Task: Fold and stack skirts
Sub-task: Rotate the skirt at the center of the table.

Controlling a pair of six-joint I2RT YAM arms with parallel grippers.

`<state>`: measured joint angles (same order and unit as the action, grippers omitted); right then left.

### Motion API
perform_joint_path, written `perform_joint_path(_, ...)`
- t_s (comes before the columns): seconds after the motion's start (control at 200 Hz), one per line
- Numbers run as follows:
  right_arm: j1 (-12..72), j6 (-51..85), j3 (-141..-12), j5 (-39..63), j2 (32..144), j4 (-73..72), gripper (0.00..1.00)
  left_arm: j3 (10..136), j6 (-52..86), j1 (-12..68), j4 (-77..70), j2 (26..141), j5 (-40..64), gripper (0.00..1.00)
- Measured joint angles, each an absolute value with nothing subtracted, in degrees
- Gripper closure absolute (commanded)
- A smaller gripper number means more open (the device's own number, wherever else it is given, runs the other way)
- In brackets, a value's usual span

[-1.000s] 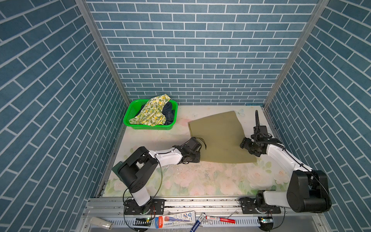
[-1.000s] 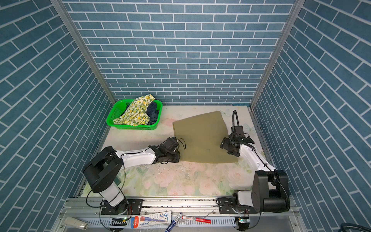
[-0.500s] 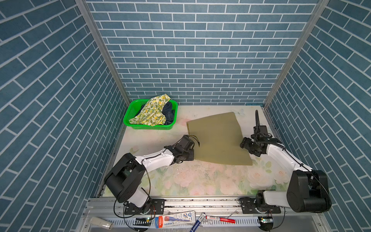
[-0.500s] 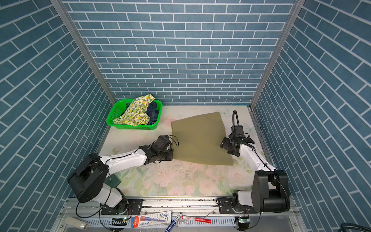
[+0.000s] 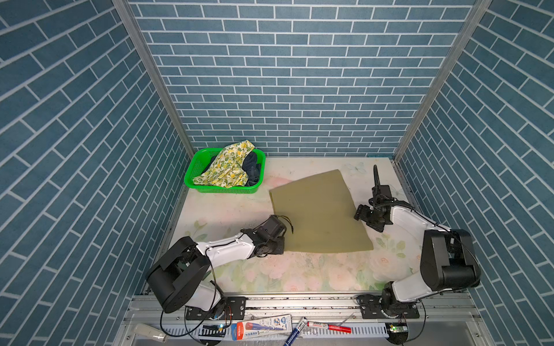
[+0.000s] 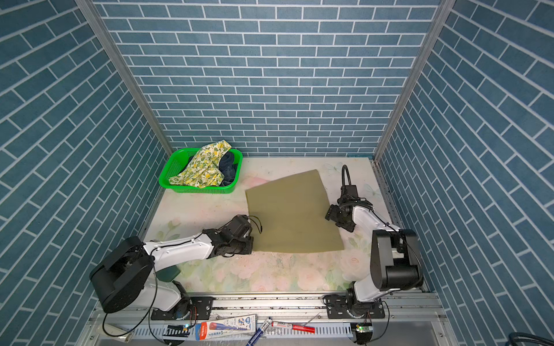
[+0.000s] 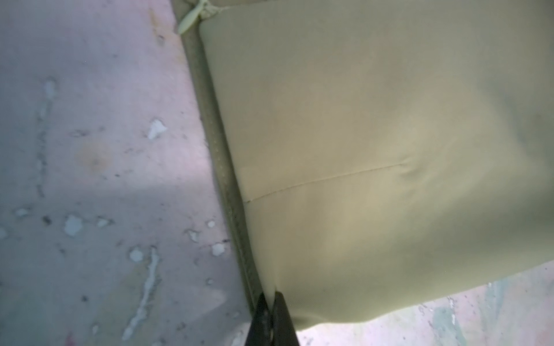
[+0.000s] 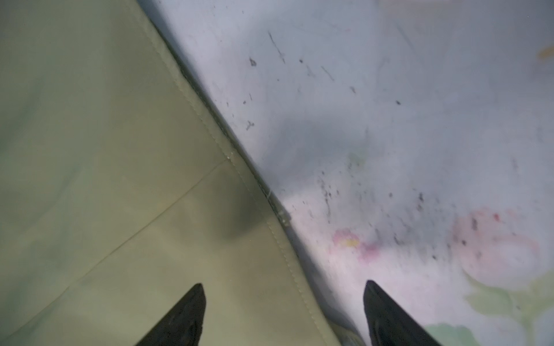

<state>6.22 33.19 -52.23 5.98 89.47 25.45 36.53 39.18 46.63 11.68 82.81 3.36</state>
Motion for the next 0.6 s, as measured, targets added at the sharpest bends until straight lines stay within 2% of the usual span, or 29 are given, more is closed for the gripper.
perform_joint_path(0.31, 6.3, 32.5, -68.3, 7.2, 98.6, 24.6, 0.18, 43.2, 41.8, 55.4, 11.6, 89.8, 2.8, 1.00)
perform_joint_path(0.52, 4.9, 32.5, -76.4, 6.7, 99.5, 25.8, 0.17, 59.2, 40.6, 59.9, 12.3, 102.8, 4.0, 1.00)
perform_joint_path(0.6, 3.7, 32.5, -77.3, 6.3, 97.2, 26.1, 0.16, 65.2, 39.4, 61.0, 12.6, 106.1, 5.2, 0.92)
